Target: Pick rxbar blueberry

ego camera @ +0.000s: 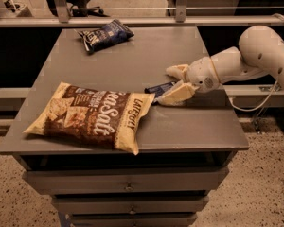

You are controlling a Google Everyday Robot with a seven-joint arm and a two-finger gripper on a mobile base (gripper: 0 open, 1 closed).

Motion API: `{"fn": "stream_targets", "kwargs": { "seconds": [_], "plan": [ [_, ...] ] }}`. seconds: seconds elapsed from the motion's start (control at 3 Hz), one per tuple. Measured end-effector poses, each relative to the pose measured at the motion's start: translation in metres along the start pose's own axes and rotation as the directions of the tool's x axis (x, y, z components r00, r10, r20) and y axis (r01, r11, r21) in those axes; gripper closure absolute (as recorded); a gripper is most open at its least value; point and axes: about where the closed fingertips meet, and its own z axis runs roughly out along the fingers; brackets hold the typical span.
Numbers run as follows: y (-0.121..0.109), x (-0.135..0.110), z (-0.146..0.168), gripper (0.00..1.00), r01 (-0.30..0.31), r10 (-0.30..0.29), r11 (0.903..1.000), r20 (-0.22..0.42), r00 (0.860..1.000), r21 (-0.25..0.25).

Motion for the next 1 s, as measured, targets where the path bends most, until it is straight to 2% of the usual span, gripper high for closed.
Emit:
{"fn": "stream_targets", "kwargs": {
  "seconds": [0.33,0.67,1.0],
  "plan": [
    [0.0001,-0.0008,-0.0005,0.93,0.0,0.0,1.0,0.0,1.0,0.0],
    [0.0001,-0.0011,-0.0006,1.0,0.0,0.0,1.0,0.0,1.0,0.0],
    [0.0002,-0.0015,-0.0008,1.0,0.0,0.0,1.0,0.0,1.0,0.0]
  ]
}}
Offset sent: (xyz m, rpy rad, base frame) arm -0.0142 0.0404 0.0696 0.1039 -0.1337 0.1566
